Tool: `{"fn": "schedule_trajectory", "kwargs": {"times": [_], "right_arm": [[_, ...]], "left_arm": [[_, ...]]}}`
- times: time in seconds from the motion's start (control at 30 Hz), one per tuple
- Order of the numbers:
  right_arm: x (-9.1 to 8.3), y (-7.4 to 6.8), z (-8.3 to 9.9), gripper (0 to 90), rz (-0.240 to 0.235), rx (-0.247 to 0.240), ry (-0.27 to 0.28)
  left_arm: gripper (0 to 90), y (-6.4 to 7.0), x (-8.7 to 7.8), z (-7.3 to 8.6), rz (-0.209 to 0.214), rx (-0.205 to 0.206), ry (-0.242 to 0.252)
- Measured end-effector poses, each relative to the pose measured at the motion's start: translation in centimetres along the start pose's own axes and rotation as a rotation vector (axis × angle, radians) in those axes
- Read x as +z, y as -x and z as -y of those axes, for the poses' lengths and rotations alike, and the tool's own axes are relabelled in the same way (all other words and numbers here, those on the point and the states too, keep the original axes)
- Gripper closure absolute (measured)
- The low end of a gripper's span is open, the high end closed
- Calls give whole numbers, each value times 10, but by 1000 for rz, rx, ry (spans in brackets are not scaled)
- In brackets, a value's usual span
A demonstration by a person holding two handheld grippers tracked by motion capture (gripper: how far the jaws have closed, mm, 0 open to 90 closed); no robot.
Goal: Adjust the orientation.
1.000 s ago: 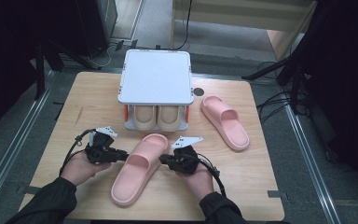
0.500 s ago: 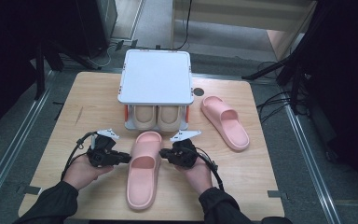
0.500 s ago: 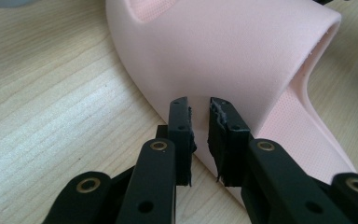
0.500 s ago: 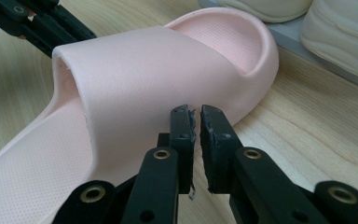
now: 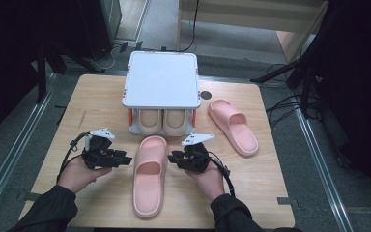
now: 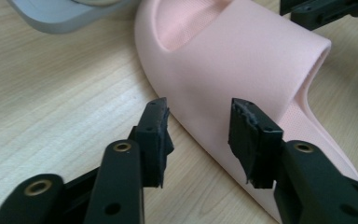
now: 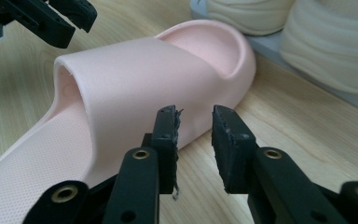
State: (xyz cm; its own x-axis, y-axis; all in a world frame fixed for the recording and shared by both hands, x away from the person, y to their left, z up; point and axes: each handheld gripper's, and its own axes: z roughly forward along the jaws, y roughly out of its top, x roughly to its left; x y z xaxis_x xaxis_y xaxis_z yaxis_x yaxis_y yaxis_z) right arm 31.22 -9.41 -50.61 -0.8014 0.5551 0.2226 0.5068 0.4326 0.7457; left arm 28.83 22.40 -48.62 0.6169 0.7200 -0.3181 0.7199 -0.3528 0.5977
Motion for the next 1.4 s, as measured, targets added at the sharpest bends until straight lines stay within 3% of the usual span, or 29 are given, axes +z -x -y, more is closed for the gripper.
{"fn": "schedule_trajectory", "kwargs": {"times": [0.17, 0.27, 0.57, 0.87, 1.03, 1.4], "right_arm": [[-13, 8, 1, 691, 17, 9, 24], [-22, 13, 1, 682, 18, 31, 53], [-49, 33, 3, 665, 60, 53, 69], [-76, 65, 7, 646, 106, 88, 85], [-87, 86, 8, 647, 144, 80, 84], [-98, 123, 15, 585, 213, 136, 87]], "left_arm": [[475, -4, -1, -4, 8, -2, 15], [465, -5, 0, -5, 10, 5, 8], [414, -6, 2, -12, 31, 25, 15], [400, -13, 4, -14, 31, -1, 15], [401, -16, 2, -13, 25, -6, 24], [398, -12, 0, -11, 34, 5, 28]]}}
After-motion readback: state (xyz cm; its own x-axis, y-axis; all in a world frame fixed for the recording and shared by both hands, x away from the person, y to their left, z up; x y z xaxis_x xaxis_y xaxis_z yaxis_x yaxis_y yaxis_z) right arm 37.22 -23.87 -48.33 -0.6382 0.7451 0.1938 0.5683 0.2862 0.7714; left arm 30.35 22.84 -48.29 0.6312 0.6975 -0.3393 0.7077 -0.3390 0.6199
